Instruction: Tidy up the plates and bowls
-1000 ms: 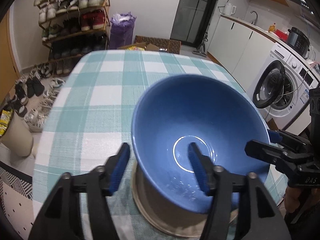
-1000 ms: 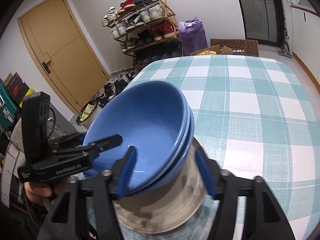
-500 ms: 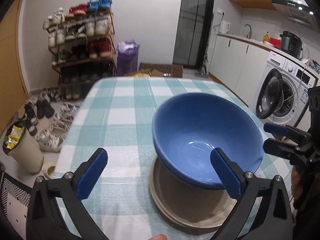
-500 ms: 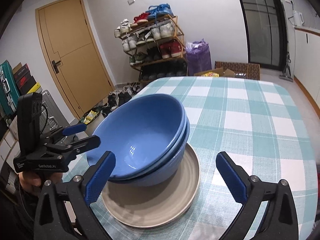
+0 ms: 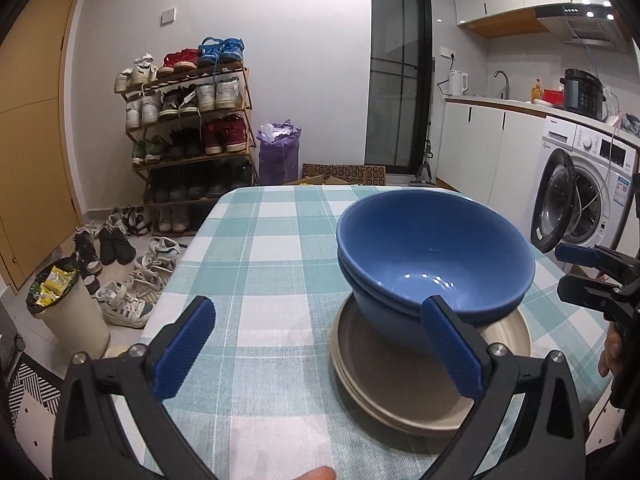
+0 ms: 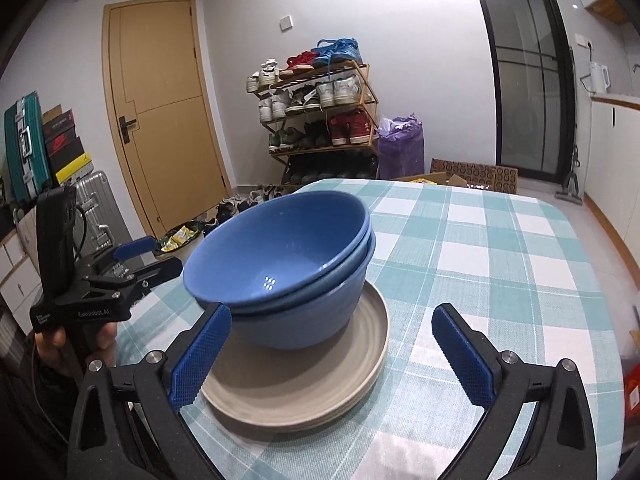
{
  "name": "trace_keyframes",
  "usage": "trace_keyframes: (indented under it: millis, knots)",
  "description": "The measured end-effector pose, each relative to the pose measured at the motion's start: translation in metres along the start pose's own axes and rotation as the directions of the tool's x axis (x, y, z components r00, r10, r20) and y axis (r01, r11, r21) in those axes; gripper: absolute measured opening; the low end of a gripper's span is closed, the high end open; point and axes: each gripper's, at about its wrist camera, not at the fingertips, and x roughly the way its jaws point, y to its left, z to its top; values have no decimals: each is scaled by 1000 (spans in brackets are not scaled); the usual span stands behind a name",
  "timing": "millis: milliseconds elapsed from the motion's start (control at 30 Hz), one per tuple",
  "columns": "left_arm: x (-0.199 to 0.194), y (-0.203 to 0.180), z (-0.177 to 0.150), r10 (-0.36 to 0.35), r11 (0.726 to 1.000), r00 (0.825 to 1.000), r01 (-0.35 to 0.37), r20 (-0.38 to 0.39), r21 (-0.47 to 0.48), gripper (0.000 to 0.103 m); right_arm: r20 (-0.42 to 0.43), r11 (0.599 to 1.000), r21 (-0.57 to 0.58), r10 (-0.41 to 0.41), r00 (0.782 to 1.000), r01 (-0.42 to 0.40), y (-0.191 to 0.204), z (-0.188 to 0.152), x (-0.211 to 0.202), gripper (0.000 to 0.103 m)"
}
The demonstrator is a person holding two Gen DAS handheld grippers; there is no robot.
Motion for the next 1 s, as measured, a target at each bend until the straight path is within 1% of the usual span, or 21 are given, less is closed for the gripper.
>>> trace_keyframes:
  millis: [67,167,300,400,567,767,900,1000]
  knots:
    - [-2,-1,-5,19,1000,1000,-19,8,6,103,12,1000,-17,-3,1000,3,3,-7,-4,102]
    - [-3,-3,-11,22,1000,1000,-22,15,10,103,23,999,-41,-1,1000,2,7,-18,-7,102]
    - [-4,-6,-19,31,1000,999,-31,32,3,103,44,999,-33,6,999,-4,6,-30,-13,102]
    - [-4,-7,-24,27,1000,999,-27,45,-1,103,70,1000,-15,13,997,-12,3,-37,-17,102]
    - [-6,-10,-32,7,1000,998,-6,64,-13,103,90,1000,-22,6,996,-4,4,-46,-20,102]
    - [-7,-18,-38,-16,1000,997,16,76,0,103,114,1000,3,18,993,-19,3,-56,-22,102]
    - [-9,-22,-41,-24,1000,996,23,85,14,103,127,1000,-19,12,992,-10,8,-57,-24,102]
    - [-11,-23,-41,-22,1000,995,20,93,16,103,137,1000,-19,22,990,-19,8,-57,-25,102]
